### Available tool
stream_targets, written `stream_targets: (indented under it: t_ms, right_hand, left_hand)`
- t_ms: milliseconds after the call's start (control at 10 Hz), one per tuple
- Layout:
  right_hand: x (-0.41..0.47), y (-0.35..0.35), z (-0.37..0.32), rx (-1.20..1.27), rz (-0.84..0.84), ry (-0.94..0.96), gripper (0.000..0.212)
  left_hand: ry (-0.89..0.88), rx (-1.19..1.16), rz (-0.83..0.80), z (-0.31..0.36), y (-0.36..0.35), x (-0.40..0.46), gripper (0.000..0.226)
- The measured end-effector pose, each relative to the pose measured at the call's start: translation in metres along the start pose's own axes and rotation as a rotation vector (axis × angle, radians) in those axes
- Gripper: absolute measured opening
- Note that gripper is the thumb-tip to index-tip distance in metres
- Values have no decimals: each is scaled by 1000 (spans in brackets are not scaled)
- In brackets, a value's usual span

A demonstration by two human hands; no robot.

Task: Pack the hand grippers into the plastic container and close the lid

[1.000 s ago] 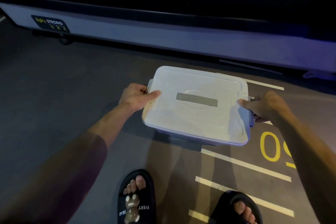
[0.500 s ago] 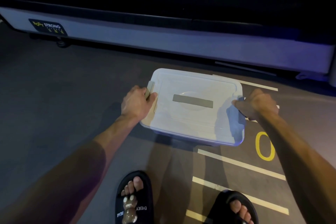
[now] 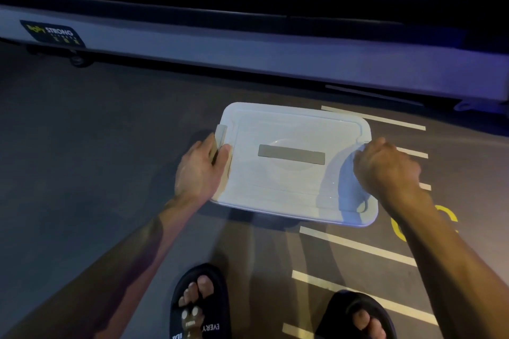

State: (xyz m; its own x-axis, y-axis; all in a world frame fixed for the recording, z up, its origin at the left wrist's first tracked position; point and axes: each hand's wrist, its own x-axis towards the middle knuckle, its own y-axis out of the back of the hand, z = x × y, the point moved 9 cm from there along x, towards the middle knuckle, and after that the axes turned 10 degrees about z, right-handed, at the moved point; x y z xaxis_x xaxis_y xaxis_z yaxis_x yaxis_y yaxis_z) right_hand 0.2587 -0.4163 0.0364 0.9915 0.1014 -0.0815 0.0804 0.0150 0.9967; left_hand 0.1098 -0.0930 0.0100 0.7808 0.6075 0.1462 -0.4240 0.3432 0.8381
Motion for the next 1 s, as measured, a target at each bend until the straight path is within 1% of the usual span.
stream_targets:
  t_ms: [100, 200, 300, 400, 500, 600, 700, 800, 900, 1000]
  right_hand:
    - [4, 10, -11, 72, 133, 96, 45]
    - [2, 2, -38, 202, 192, 308, 54]
    - [1, -17, -53, 187, 165, 416, 58]
    - [2, -25, -53, 170, 214, 451, 61]
    - [5, -31, -55, 149, 242, 490, 62]
    - [8, -34, -57, 166, 248, 490, 62]
    - [12, -31, -59, 176, 163, 466, 59]
    - [18, -10, -62, 260, -50, 416, 54]
    - [27, 51, -67, 587, -229, 238, 46]
    - [21, 133, -57, 872, -371, -101, 60]
  left_hand:
    - [-188, 93, 55, 20, 4, 10, 40]
    - [-466, 150, 6, 62, -7, 13, 55]
    - [-578, 247, -132, 78, -32, 10, 56]
    - [-590, 255, -113, 76, -37, 10, 57]
    - [-638, 231, -42, 77, -40, 11, 58]
    - [-667, 195, -3, 74, -45, 14, 58]
    - [-636, 181, -15, 75, -46, 18, 55]
    - [-514, 182, -138, 89, -31, 25, 45]
    - [-309, 75, -296, 121, 3, 45, 36]
    - [-69, -288, -403, 173, 64, 61, 38]
